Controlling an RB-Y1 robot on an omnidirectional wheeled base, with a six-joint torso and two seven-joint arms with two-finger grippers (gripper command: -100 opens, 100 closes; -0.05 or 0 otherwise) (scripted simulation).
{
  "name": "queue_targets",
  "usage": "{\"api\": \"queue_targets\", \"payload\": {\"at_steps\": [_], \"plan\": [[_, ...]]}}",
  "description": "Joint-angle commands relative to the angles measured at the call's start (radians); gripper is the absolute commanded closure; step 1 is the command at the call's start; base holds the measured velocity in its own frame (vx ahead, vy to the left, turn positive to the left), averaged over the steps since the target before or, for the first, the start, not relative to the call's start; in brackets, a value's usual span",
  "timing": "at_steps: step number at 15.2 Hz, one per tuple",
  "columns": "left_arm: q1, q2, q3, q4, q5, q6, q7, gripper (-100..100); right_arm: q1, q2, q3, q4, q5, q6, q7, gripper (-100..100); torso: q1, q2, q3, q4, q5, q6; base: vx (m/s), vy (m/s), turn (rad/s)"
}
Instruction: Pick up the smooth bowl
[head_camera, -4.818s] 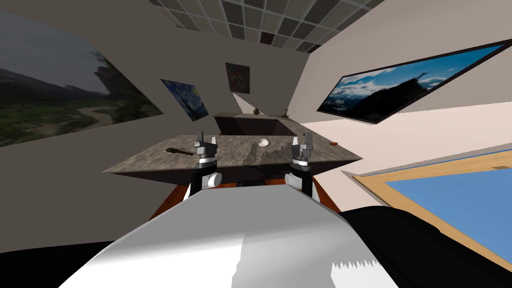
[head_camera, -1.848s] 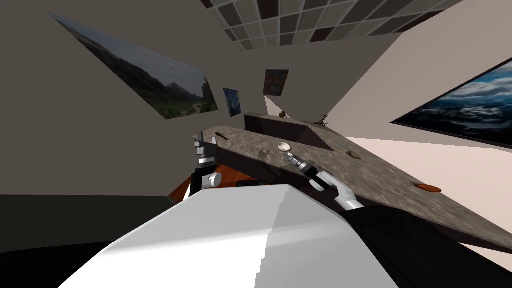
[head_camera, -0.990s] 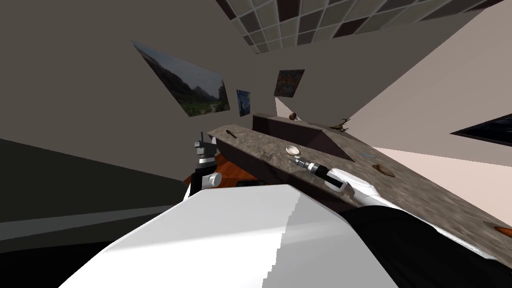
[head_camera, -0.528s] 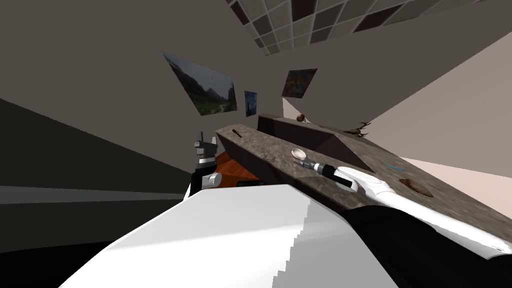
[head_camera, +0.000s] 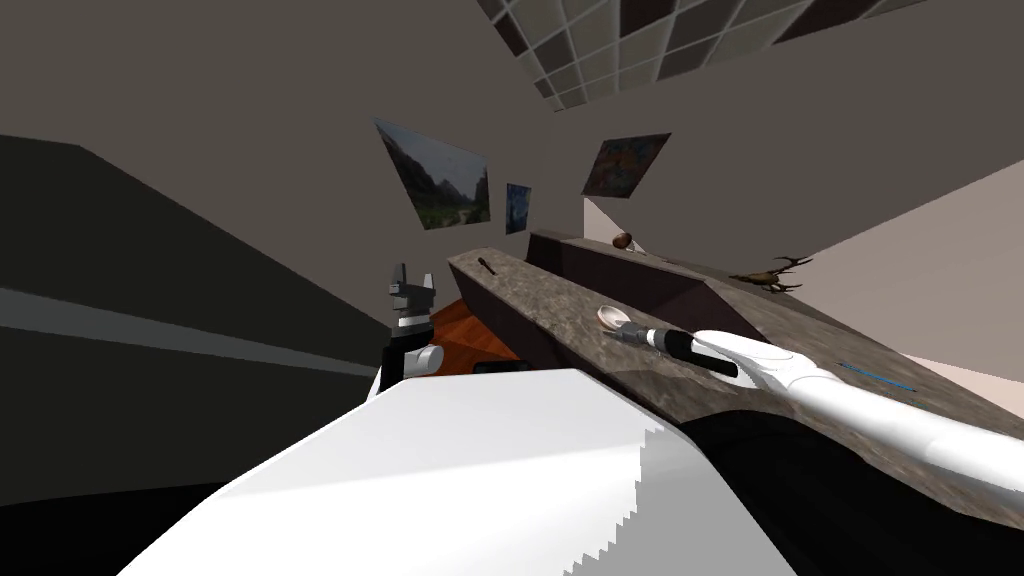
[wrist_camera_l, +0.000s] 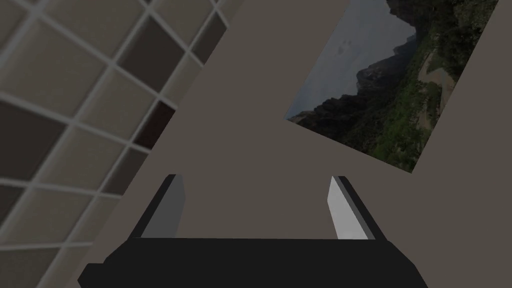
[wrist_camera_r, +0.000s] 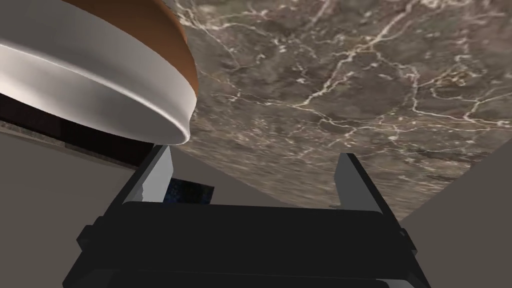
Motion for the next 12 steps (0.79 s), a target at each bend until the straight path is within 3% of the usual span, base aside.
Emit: {"api": "queue_targets", "payload": {"at_steps": [1,2,5,8,12], "plan": [[0.0,0.0,0.0,0.0,0.0,0.0,0.0,0,-0.005,-0.03,0.028,0.03,0.021,-0.006,0.001,-100,0.0,0.0,0.0,0.0,0.0,0.0,0.01,0.006,0.17],[0.0,0.0,0.0,0.0,0.0,0.0,0.0,0,0.011,-0.065,0.047,0.057,0.041,-0.014,0.002,-100,0.0,0.0,0.0,0.0,0.0,0.001,0.011,0.003,0.254],[0.0,0.0,0.0,0.0,0.0,0.0,0.0,0,0.027,-0.097,0.067,0.081,0.059,-0.022,0.003,-100,0.0,0.0,0.0,0.0,0.0,0.0,0.014,0.003,0.23],[0.0,0.0,0.0,0.0,0.0,0.0,0.0,0,0.078,-0.171,0.13,0.142,0.109,-0.047,0.005,-100,0.0,-0.002,-0.001,0.0,0.0,-0.001,0.047,0.018,0.339],[0.0,0.0,0.0,0.0,0.0,0.0,0.0,0,0.109,-0.206,0.169,0.171,0.136,-0.063,0.006,-100,0.0,-0.002,-0.001,0.0,0.0,0.0,0.027,0.005,0.164]]}}
